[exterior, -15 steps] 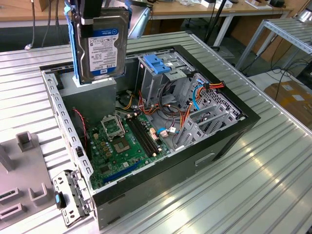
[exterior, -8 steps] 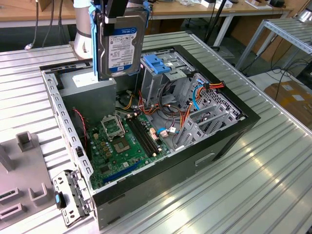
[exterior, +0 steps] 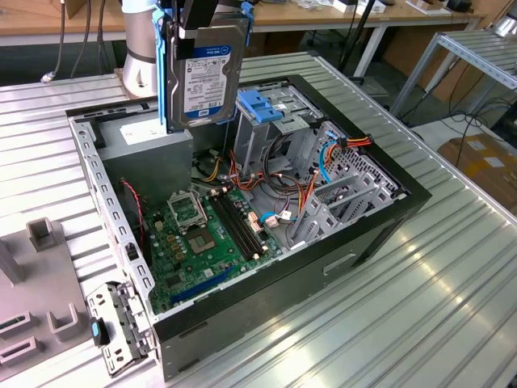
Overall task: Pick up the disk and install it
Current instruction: 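Pick up the disk, then insert the disk into the insertion slot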
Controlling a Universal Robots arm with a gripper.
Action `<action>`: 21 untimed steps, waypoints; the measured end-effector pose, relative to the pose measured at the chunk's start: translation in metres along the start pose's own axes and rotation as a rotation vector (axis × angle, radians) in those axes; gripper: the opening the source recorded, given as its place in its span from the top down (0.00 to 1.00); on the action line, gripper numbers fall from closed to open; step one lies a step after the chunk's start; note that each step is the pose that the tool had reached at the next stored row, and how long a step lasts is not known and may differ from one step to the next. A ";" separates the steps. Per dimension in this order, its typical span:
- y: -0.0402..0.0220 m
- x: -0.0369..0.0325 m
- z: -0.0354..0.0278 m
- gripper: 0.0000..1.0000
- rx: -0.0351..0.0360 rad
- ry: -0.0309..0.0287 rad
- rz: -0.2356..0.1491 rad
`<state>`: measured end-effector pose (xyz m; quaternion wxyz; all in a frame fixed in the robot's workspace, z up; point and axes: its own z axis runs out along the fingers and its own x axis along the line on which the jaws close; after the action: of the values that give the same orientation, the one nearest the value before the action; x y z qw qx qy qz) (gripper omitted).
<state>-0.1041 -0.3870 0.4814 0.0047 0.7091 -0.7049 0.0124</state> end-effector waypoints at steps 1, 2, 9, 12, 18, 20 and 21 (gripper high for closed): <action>0.0000 0.0000 0.0000 0.63 0.0000 0.0000 0.000; 0.0000 0.0000 0.0000 0.63 0.0000 0.0001 0.000; 0.0000 0.0033 0.0001 0.63 0.0000 0.0000 0.000; 0.0000 0.0077 0.0002 0.63 0.0000 0.0001 0.000; 0.0000 0.0139 0.0003 0.63 0.0000 0.0000 0.000; 0.0000 0.0161 0.0004 0.63 0.0000 0.0000 0.000; 0.0000 0.0170 0.0004 0.63 0.0000 0.0000 0.000</action>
<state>-0.1041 -0.4040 0.4814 0.0047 0.7092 -0.7049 0.0124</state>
